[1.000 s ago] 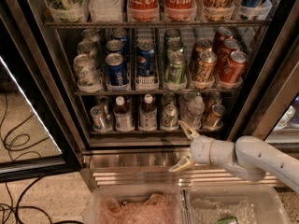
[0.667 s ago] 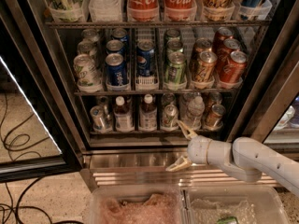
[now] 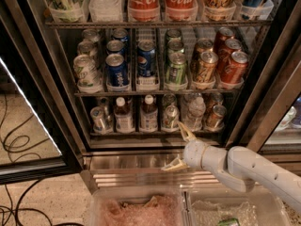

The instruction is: Pick 7up can from bottom shelf of fridge

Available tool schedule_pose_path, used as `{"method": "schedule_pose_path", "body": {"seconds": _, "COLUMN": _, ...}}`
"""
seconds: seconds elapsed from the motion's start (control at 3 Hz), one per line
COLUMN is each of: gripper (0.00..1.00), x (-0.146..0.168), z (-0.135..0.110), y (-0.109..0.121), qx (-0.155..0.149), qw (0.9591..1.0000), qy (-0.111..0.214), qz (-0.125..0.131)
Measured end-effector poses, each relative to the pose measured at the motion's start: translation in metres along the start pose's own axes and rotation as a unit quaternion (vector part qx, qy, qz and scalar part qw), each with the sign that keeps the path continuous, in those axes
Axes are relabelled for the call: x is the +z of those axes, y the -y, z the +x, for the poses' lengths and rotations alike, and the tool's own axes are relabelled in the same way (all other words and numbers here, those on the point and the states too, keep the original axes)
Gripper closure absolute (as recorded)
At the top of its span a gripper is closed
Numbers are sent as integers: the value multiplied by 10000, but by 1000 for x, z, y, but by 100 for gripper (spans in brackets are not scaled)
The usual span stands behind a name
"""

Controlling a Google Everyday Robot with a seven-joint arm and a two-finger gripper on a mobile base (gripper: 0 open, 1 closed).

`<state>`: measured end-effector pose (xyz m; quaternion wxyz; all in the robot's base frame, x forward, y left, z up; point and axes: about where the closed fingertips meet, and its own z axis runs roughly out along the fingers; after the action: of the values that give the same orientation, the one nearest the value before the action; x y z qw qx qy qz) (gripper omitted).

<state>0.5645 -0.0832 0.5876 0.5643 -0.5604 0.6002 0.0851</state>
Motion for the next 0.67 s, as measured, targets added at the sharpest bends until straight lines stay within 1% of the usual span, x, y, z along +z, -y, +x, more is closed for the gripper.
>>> {"method": "schedule_pose_path", "body": {"seconds": 0.33, "gripper": 0, "x": 6, "z": -1, "y": 1, "qx": -15, "qw": 9998, "qy": -88, "qz": 202}}
{"method": "schedule_pose_path", "body": {"seconds": 0.67, "gripper": 0, "x": 7, "z": -2, "y": 3, "qx": -20, "qw": 9997, "qy": -107, "qz": 234}}
